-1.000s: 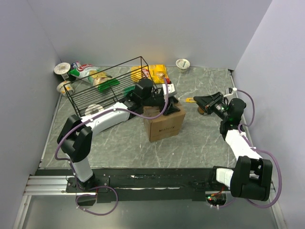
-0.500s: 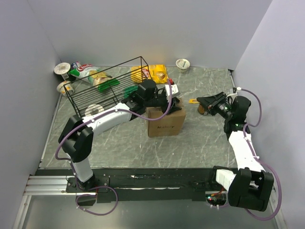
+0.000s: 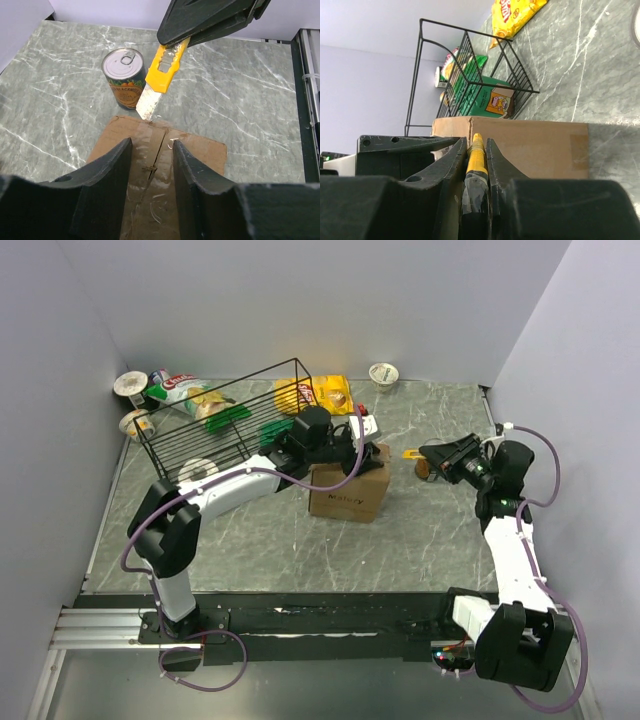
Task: Unpack the express box
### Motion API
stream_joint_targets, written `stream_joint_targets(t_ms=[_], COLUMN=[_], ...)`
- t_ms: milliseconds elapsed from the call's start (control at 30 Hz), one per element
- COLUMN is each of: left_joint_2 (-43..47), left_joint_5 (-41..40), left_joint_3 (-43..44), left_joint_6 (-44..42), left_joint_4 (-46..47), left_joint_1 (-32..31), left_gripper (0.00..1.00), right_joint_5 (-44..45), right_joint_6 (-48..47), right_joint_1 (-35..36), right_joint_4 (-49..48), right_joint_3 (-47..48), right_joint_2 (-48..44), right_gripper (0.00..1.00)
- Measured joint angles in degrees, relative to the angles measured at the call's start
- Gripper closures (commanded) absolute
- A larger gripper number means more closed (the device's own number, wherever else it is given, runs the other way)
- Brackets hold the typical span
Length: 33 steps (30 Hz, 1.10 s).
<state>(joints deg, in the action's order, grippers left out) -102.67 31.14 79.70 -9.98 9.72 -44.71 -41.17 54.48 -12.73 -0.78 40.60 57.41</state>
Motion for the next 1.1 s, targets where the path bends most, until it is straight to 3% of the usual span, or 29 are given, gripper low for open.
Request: stream_joint_targets(t_ms=[767,1100], left_joint_2=[-1.9,-1.3], left_joint_5=[-12.2,-8.3], left_joint_3=[1.5,4.0], left_joint_6=[1.7,3.7], left_joint_4=[4.2,-1.8], left_joint_1=[0.6,1.3], left_gripper=[0.64,0.36], right_joint_5=[-7.2,-4.9], right_joint_6=[-7.7,-13.4], right_joint_1=[-0.2,-4.3], right_joint_4=[17.2,16.0], right_joint_3=[5.8,12.7], right_joint_2=[-4.8,-1.3], right_gripper=[1.00,1.00])
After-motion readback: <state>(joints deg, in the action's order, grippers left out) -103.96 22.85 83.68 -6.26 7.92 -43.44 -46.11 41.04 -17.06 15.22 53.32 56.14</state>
